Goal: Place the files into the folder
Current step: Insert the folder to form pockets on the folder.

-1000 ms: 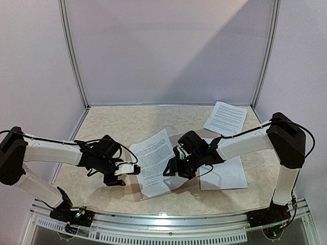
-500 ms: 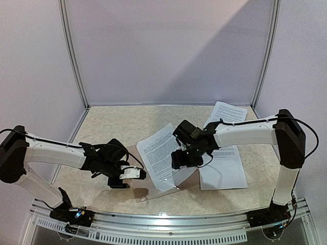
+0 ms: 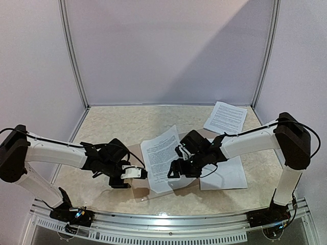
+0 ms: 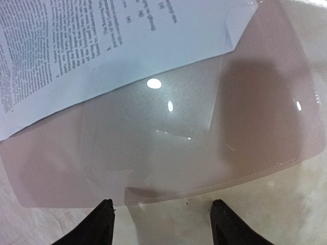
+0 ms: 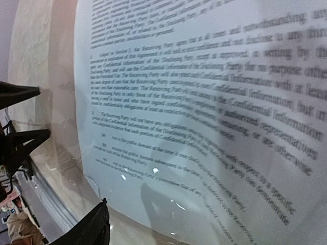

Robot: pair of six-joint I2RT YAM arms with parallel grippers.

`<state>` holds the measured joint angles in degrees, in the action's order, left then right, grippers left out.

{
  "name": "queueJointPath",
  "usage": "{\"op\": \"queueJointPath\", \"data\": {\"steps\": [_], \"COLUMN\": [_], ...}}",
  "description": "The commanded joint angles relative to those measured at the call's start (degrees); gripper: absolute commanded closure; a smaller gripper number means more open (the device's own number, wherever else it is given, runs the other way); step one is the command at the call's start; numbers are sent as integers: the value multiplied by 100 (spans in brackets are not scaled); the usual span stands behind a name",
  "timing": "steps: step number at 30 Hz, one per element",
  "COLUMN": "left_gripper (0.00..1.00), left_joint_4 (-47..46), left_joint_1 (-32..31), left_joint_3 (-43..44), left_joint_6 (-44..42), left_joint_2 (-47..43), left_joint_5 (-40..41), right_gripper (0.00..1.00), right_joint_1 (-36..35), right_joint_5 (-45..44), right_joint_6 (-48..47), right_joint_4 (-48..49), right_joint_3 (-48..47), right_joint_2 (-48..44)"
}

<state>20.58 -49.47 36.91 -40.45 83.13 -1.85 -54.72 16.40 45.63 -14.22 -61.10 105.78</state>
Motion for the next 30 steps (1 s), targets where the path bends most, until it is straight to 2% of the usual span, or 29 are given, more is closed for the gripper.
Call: {"op": "queueJointPath", "data": {"steps": [1,5,10,16,24,30], "left_gripper": [33,31,31,33,34,35], "left_joint_4": [825,488,-904,-1389,-1481,-1684], "left_joint_1": [-14,249,254,171,119,53], "left_joint_3": [160,1083,1878,2511,1894,1597], "left_joint_6": [-160,118,641,459,-339,-573], "left_joint_2": [-7,118,1197,2290,2549,2736], "left_joint_5": [-69,-335,401,824,1199,1467], "right_gripper": [24,23,23,23,23,16], "right_joint_1": [-3,-3,-3,4,146,408], "right_joint_5": [-1099,-1091,-817,-786,-1099,-794], "right_joint_6": [105,-17,80,204,97,-126], "right_joint_4": [-719,-535,-174,143,-265,-348], "right_joint_3": [-61,-52,-16,217,278,518], "right_joint_2": [-285,-304,-166,-231,-496,-813]}}
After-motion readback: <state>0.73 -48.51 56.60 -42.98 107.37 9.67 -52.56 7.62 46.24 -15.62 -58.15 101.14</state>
